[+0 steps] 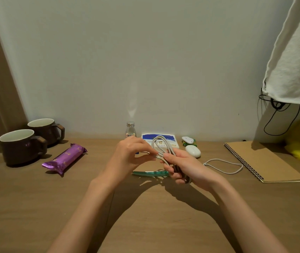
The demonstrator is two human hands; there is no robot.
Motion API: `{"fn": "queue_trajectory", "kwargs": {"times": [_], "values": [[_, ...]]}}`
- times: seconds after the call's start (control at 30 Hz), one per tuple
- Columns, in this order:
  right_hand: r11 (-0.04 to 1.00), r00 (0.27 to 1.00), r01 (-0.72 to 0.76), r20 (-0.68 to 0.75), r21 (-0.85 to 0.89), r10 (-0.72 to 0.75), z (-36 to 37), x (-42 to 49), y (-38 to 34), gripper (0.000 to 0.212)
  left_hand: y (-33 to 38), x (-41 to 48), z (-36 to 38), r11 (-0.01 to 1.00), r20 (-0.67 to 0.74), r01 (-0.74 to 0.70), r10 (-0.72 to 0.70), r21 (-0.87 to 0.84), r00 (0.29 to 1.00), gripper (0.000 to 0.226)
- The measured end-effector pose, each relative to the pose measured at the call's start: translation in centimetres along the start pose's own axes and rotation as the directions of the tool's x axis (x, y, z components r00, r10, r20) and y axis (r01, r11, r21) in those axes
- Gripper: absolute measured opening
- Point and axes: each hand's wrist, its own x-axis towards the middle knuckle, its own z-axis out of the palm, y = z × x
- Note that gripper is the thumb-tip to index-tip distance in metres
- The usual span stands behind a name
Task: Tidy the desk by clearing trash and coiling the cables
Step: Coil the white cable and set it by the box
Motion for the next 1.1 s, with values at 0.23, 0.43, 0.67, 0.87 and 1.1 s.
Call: {"fn": "queue_trajectory", "kwargs": {"times": [0.23,0.43,0.67,0.87,1.1], "values": [[1.0,1.0,0.027,0.016,0.002,-0.027,-0.1,0.1,0.1,0.018,0.5,0.0,0.3,0.999,0.015,-0.025,0.024,0.036,1.0,0.02],[0.997,0.999,-0.011,-0.04,-0.076,0.007,0.1,0.1,0.1,0.017,0.2,0.2,0.9,0.995,-0.018,-0.044,0.046,0.089,0.999,0.029],[0.951,0.993,-0.112,-0.011,-0.289,0.114,-0.2,-0.4,0.0,0.017,0.4,-0.4,0.9,0.997,0.282,0.038,-0.056,0.069,0.958,0.075],[0.879,0.978,-0.175,0.022,-0.443,0.205,-0.7,-0.8,-0.1,0.018,1.6,-0.6,2.1,0.99,0.463,0.044,-0.102,0.134,0.881,0.046],[0.842,0.954,-0.231,0.055,-0.487,0.294,-0.8,-0.8,-0.2,0.02,2.1,-0.8,2.2,0.979,0.572,0.203,-0.159,-0.014,0.805,0.021]]}}
